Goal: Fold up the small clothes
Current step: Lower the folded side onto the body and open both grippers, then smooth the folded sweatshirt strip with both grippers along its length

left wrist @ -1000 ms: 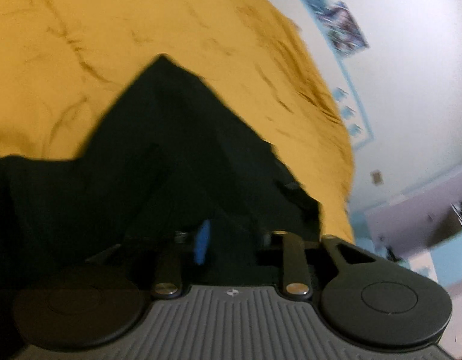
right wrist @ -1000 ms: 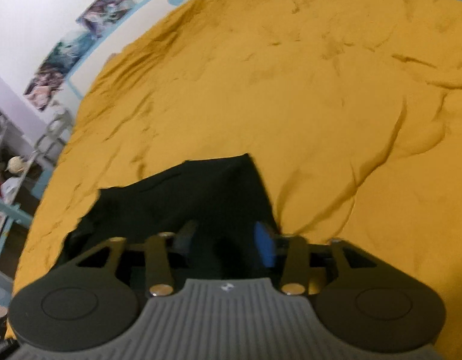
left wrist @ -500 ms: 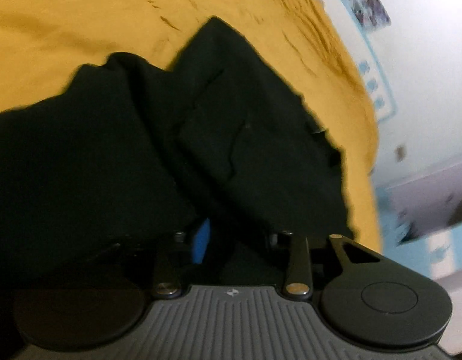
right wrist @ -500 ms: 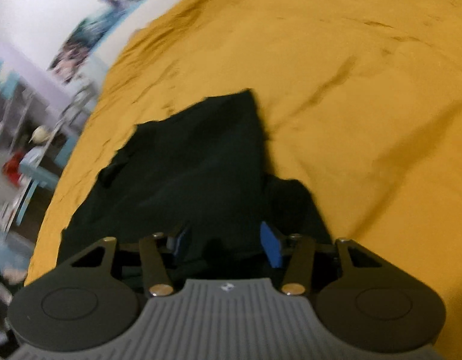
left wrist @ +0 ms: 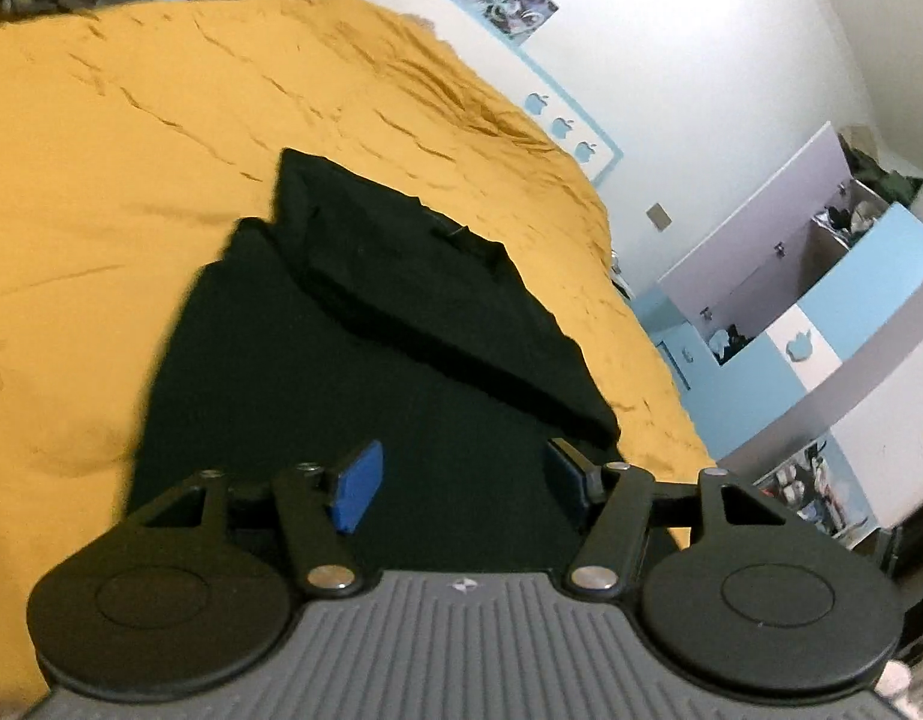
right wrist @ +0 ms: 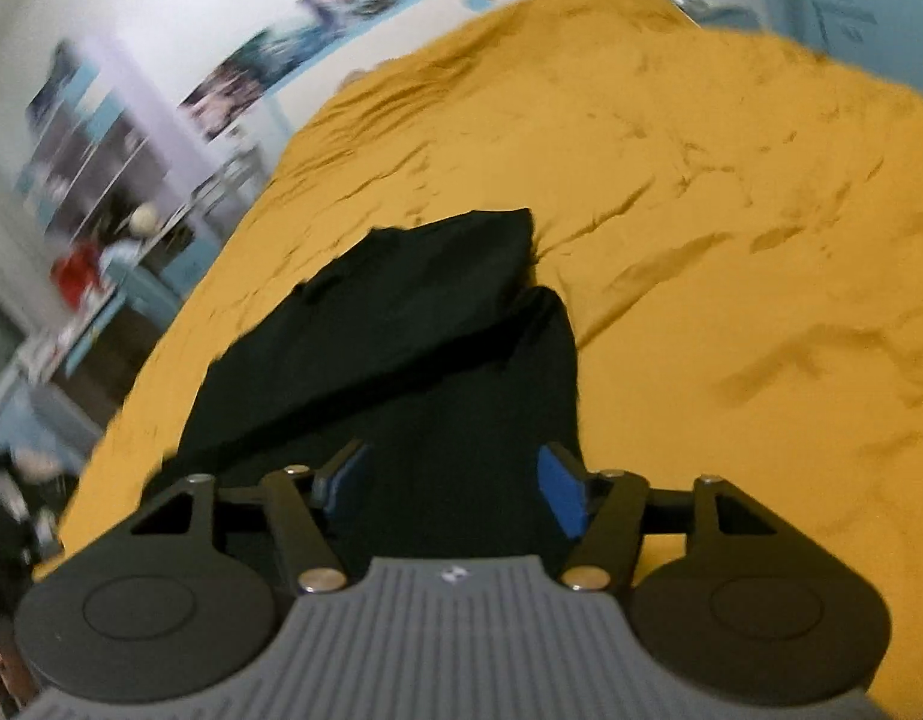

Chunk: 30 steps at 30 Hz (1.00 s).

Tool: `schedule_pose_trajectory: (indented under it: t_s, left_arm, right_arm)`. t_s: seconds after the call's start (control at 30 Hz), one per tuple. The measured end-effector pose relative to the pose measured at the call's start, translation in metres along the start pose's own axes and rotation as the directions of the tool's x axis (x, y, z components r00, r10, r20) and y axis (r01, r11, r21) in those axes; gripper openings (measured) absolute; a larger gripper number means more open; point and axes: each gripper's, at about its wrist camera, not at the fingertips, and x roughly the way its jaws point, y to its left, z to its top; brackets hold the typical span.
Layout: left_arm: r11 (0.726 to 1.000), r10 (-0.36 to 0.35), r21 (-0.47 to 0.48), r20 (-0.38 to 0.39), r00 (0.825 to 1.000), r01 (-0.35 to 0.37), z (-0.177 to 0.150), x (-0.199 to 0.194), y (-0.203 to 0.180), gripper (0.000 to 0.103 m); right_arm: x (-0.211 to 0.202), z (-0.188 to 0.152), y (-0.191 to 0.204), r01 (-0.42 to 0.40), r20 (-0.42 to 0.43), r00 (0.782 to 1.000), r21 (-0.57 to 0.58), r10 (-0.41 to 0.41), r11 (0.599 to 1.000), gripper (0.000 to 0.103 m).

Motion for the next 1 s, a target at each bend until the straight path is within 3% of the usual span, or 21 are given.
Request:
schedule_pose_trajectory:
  t_s: [0.2, 0.4, 0.53, 0.63, 0.73, 1.0]
  left_arm:
    - [0.997, 0.065, 0.031, 0.029, 0.997, -0.066, -0.026, -0.055, 0.031, 0.072]
    - [0.988, 0.122, 0.097, 0.024, 0.992, -0.123, -0.051, -0.069, 0.056, 0.072]
    - [0.995, 0.063, 0.075, 0.010, 0.998, -0.064, -0.064, -0.060, 0.072, 0.071]
    - [0.995, 0.040, 0.096, 0.012, 0.999, -0.041, -0.063, -0.051, 0.075, 0.071]
    - [0.998, -0.038, 0.053, 0.004, 0.999, 0.038, -0.062, -0.048, 0.087, 0.071]
    - [0.997, -0.068, 0.042, -0.001, 0.998, 0.068, -0.062, -0.049, 0.090, 0.071]
  right_arm:
    - [-0.043, -0.055, -0.008, 0.010, -0.059, 0.998, -0.097, -0.016, 0.995, 0.063]
    - [-0.056, -0.092, -0.028, -0.020, -0.096, 0.995, -0.084, 0.012, 0.996, 0.063]
    - [-0.049, -0.104, -0.044, -0.046, -0.083, 0.996, -0.060, 0.041, 0.997, 0.063]
    - [-0.046, -0.111, -0.055, -0.109, -0.087, 0.991, -0.022, 0.106, 0.994, 0.063]
    - [-0.044, -0.115, -0.062, -0.160, -0.094, 0.983, 0.016, 0.160, 0.987, 0.063]
    - [-0.038, -0.117, -0.071, -0.179, -0.089, 0.979, 0.071, 0.185, 0.981, 0.064]
